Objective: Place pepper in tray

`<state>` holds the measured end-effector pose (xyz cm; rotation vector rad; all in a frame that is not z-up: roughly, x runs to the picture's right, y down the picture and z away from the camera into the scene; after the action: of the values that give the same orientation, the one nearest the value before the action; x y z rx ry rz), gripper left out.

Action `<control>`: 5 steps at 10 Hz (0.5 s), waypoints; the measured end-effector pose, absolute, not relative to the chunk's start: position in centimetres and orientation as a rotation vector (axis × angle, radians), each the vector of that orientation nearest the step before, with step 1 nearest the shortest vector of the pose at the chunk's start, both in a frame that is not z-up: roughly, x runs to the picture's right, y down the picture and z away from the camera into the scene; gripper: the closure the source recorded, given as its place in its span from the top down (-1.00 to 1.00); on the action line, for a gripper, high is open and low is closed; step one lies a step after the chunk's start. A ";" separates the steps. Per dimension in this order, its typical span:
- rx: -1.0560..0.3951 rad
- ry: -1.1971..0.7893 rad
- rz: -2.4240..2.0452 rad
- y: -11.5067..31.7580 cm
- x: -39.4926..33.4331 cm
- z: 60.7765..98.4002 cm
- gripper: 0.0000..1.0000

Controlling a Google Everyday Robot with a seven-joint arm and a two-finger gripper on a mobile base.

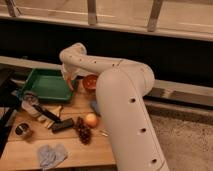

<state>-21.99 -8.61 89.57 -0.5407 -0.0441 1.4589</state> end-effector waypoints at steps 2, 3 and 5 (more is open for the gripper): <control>-0.571 -0.121 1.445 -9.9 -24.8 89.3 -1.00; -0.612 -0.170 1.436 -10.5 -26.6 89.3 -0.97; -0.707 -0.240 1.420 -10.7 -29.0 89.7 -0.61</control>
<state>-28.95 -10.67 89.67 -0.7070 -0.2401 1.4196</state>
